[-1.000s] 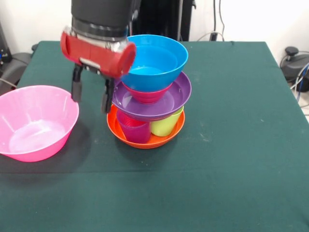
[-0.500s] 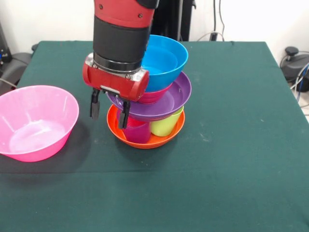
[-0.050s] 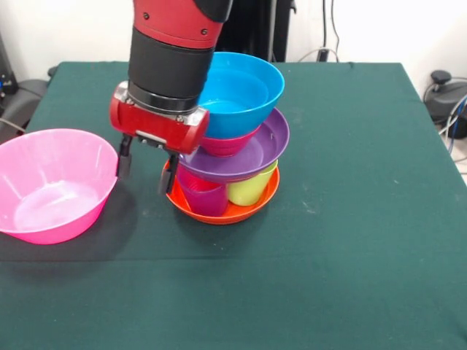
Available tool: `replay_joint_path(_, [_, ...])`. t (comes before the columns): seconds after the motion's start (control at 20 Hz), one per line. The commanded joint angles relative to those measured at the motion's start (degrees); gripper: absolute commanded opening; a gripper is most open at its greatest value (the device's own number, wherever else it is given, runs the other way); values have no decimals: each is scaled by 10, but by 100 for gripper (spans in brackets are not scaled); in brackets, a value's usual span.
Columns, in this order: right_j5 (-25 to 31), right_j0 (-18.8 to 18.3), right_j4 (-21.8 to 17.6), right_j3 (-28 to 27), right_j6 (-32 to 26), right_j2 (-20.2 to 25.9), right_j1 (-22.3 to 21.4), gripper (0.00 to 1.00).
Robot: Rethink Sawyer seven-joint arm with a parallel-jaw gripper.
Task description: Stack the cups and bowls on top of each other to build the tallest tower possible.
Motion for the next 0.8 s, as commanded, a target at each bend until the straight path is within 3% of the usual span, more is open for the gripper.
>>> replay_joint_path(0.05, [28, -30, -51, -19, -179, 82, -7, 100])
replay_joint_path(0.8, [-32, -63, -74, 19, -153, 111, 26, 100])
